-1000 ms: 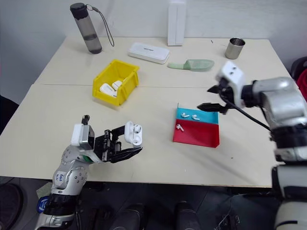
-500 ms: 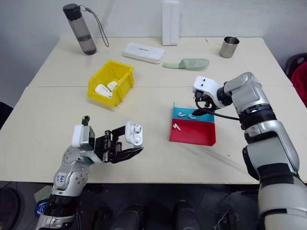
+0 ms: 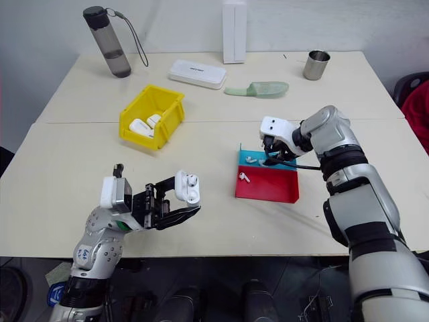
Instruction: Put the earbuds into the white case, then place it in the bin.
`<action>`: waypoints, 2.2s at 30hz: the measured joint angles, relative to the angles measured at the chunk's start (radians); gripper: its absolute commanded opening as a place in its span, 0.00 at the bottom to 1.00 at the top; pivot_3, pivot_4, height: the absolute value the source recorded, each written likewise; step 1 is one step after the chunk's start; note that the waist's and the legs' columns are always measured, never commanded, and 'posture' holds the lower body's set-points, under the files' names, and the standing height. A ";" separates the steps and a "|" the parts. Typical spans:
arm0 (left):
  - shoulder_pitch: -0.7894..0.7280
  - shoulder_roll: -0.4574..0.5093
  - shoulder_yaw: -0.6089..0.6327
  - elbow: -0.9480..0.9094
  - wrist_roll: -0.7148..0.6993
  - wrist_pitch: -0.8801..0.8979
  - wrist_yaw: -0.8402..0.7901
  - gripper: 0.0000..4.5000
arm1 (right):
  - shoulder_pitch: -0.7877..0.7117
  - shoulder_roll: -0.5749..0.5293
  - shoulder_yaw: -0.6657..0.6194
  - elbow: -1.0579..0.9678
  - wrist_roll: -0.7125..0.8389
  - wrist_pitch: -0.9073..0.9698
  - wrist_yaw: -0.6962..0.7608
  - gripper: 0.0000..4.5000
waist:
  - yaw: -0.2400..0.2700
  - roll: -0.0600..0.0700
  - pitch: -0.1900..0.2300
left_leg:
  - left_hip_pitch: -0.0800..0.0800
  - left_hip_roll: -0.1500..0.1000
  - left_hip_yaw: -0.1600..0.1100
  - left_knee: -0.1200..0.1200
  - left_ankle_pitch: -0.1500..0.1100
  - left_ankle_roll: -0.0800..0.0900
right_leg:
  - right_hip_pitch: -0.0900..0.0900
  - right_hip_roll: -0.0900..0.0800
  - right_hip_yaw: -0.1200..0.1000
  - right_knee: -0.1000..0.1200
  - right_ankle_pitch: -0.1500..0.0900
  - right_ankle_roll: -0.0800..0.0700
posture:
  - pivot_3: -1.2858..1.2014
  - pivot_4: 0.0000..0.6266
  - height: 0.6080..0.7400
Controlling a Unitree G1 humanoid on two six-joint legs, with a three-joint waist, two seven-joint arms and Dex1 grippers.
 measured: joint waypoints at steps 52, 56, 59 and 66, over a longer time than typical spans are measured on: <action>0.019 0.017 0.011 0.000 0.000 -0.001 0.007 0.61 | 0.004 0.050 -0.060 -0.233 0.030 0.297 0.045 0.48 | -0.002 0.000 0.000 | 0.000 0.000 0.000 0.000 0.000 0.000 | -0.002 0.000 0.001 0.003 0.000 0.000 | 0.52 0.24 1.00; 0.022 0.018 0.012 0.000 0.000 -0.001 0.008 0.61 | 0.004 0.067 -0.036 -0.206 0.012 0.199 0.024 0.48 | -0.002 0.000 0.000 | 0.000 0.000 0.000 0.000 0.000 0.000 | -0.002 0.000 0.001 0.003 0.000 0.000 | 0.52 0.24 1.00; 0.033 0.022 0.015 0.000 0.000 -0.001 0.009 0.61 | 0.004 0.081 -0.034 -0.162 -0.001 0.144 0.013 0.48 | -0.002 0.000 0.000 | 0.000 0.000 0.000 0.000 0.000 0.000 | -0.002 0.000 0.001 0.003 0.000 0.000 | 0.52 0.24 1.00; 0.039 0.022 0.016 -0.002 0.000 -0.001 0.019 0.61 | -0.005 0.099 -0.015 -0.100 -0.029 0.074 0.010 0.48 | -0.003 0.000 0.000 | 0.000 0.000 0.000 0.000 0.000 0.000 | -0.003 0.000 0.001 0.003 0.000 0.000 | 0.52 0.24 1.00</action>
